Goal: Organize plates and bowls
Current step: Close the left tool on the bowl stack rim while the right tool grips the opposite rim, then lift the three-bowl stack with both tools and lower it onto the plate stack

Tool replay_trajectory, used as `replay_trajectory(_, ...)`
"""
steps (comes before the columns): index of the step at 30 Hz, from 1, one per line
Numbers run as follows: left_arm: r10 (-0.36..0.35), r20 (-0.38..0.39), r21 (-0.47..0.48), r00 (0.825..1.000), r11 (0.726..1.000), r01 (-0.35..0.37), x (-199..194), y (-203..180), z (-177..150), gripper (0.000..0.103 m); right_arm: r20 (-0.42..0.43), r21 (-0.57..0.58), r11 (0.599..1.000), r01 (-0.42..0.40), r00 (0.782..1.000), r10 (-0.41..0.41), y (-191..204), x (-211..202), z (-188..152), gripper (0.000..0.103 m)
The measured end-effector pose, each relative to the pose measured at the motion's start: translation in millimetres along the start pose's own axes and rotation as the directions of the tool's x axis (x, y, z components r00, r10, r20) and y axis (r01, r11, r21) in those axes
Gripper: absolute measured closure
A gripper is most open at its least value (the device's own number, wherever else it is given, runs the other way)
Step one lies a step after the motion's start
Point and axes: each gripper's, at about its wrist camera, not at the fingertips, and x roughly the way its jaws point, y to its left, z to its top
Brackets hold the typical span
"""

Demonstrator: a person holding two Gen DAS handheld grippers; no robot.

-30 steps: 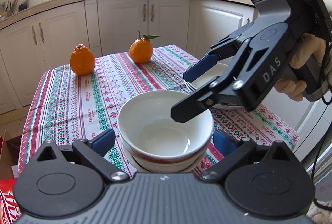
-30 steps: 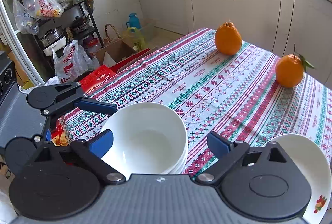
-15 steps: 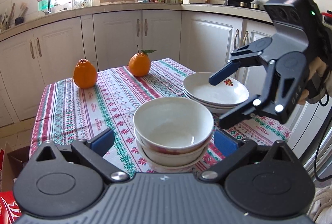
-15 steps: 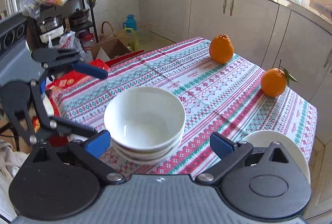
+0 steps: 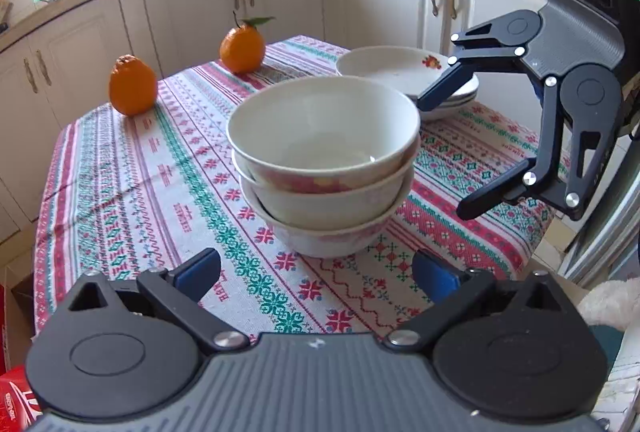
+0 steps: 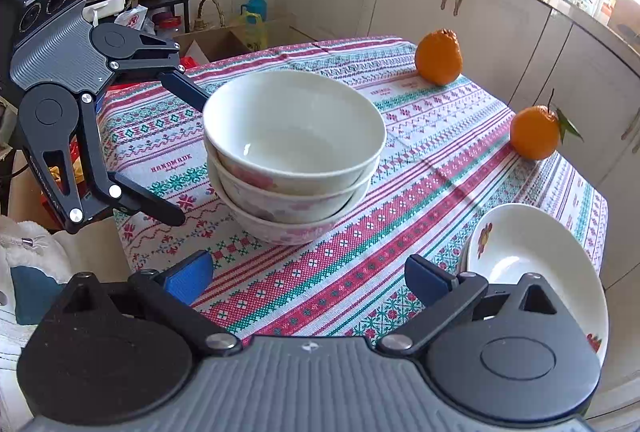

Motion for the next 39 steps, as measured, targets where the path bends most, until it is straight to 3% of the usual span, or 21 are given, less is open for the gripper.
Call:
replay_trajectory(4,-0.012,-0.019,0.038,1.0,0.999,0.012,10,3,1,0.002,-0.009,0.002,1.0,-0.012,1.0,0.012,-3,12,-2,0.0)
replay_trajectory(11,-0.078,-0.048,0.019,0.996,0.997,0.079,27,16,5,0.002,-0.028,-0.005,0.999,-0.05,0.998,0.049,-11,31,1,0.0)
replay_trajectory(21,-0.139,-0.051,0.146,0.989,0.979,0.145,33,22,8,0.006,-0.044,-0.095,0.989,-0.11,0.993,0.106,-17,45,12,0.0)
replay_trajectory(28,-0.228,-0.088,0.197,0.97,0.95,0.241,40,33,15,0.017,-0.057,-0.146,0.968,-0.202,0.979,0.196,-17,48,25,0.001)
replay_trajectory(39,-0.328,-0.111,0.213,0.938,0.914,0.344,44,45,24,0.019,-0.088,-0.158,0.95,-0.27,0.962,0.259,-21,58,37,0.009)
